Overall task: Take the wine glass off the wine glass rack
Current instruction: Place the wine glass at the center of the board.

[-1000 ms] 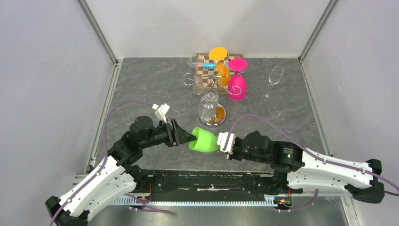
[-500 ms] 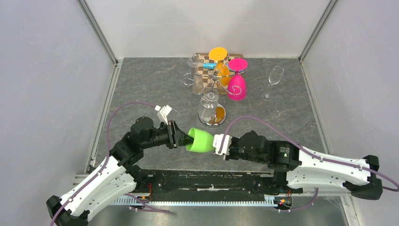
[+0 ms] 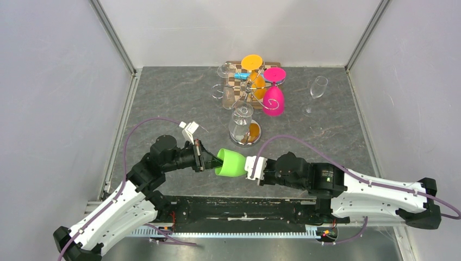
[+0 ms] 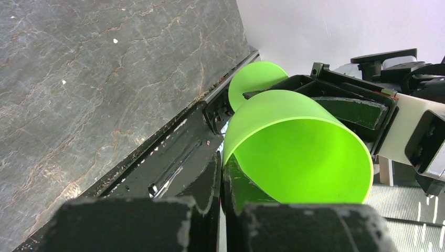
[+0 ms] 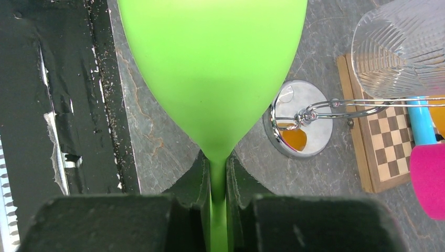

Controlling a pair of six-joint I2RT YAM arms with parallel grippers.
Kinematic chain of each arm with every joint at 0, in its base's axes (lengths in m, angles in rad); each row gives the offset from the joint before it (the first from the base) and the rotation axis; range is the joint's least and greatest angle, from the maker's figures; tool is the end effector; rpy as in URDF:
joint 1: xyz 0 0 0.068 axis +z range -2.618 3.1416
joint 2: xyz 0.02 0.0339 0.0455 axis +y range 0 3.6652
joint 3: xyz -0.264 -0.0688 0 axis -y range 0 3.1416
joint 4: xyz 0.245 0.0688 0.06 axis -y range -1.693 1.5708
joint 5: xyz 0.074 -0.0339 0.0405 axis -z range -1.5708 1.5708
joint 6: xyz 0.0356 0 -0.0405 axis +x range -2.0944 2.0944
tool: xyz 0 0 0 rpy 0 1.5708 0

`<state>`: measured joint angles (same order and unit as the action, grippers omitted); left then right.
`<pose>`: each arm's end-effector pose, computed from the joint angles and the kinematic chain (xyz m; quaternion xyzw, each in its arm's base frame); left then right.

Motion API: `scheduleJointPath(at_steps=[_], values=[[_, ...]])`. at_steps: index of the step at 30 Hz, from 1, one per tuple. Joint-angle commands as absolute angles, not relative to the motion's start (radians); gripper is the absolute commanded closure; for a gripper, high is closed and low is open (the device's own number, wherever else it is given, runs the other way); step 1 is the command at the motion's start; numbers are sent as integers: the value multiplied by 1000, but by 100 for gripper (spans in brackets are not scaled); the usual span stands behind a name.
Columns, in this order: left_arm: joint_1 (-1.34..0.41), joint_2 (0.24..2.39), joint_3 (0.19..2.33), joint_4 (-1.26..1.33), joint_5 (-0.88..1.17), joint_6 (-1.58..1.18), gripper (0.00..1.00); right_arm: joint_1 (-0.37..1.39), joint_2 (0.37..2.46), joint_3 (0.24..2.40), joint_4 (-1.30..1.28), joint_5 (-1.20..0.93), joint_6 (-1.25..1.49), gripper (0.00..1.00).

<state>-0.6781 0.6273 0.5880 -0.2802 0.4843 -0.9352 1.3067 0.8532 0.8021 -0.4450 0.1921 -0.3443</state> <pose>0.1092 -0.1093 0.2856 0.0384 0.7984 -0.5450 0.2531 0.0561 0.1816 0.3079 -0.5951 0.6160 0.1628 0.4898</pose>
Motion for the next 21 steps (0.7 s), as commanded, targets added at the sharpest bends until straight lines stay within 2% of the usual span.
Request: scheduleJointPath(at_steps=[1, 3, 6, 16, 21], values=[[-672, 620, 618, -284, 508, -944, 98, 1312, 844, 863, -414, 237, -334, 96], [-671, 618, 630, -305, 498, -933, 98, 1312, 843, 866, -421, 240, -330, 80], [-671, 615, 650, -350, 468, -909, 98, 1312, 824, 863, -425, 250, -327, 65], [-671, 623, 744, -537, 335, -803, 98, 1312, 709, 852, -434, 310, -289, 49], [-671, 646, 798, -629, 268, -750, 98, 1312, 655, 845, -417, 404, -257, 33]])
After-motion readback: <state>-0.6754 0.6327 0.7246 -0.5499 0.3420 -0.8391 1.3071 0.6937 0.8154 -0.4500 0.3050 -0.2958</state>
